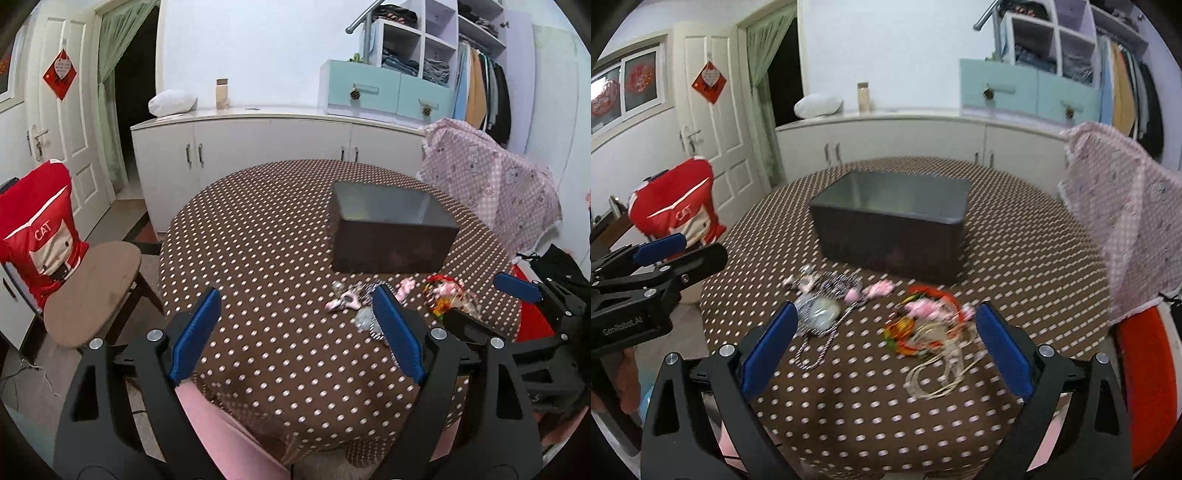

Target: Organize jewelry

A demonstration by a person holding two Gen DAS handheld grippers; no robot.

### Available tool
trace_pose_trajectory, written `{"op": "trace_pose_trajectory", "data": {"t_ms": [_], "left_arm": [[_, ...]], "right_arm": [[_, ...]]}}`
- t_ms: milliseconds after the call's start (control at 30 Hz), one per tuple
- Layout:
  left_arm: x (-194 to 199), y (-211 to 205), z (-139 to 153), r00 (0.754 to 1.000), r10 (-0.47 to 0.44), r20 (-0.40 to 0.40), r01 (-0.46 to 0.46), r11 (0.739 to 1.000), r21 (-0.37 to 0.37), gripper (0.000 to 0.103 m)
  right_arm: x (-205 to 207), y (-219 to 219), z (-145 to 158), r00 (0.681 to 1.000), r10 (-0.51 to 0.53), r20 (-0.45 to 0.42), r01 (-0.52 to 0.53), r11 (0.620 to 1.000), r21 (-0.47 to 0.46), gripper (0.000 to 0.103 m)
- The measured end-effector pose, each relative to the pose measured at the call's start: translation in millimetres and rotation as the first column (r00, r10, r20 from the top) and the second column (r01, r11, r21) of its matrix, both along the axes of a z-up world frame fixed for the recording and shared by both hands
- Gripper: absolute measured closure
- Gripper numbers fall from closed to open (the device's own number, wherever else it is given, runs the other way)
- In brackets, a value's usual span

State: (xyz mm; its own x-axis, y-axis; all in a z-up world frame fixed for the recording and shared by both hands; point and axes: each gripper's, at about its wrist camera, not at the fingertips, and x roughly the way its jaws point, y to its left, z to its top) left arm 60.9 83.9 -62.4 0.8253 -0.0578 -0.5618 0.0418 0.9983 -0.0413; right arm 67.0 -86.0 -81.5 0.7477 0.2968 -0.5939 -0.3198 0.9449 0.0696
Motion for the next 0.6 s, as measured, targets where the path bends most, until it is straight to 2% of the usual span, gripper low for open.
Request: {"op": "trace_pose_trajectory", "data": {"t_ms": [233,300,367,400,533,600], "left_arm": [[0,12,-17,0.999,0.010,-0.036,-0.011,1.000,-0.020,0.020],[2,15,-22,0.999,0.010,-0.051,-0.011,1.000,-0.025,0.020],[3,18,-26,0.998,0.007,-0.061,-0.009,0.999,-0.033,0.020],[3,20,-27,0.998,0.004,-0.064,-0.007,0.999,-0.037,0.020],[5,27,-37,0.997,-0.001,-0.082,-0.004,0.998,-0.062,0.020],[7,29,-43,0.995,-0.007,-0.100,0.000,0.997,-0.072,0.020]], "right_arm": [[-6,30,-10,0.995,0.103,0.011,-0.102,0.994,-0.043,0.010],[-3,38,-14,0.991,0.130,0.006,-0.130,0.990,-0.054,0.014],[3,42,-17,0.991,0.136,-0.007,-0.136,0.988,-0.068,0.029],[6,44,-20,0.991,0.131,-0.021,-0.132,0.989,-0.072,0.033],[19,45,-29,0.992,0.098,-0.074,-0.101,0.994,-0.039,0.058],[19,45,-30,0.995,0.082,-0.064,-0.085,0.996,-0.038,0.070]]}}
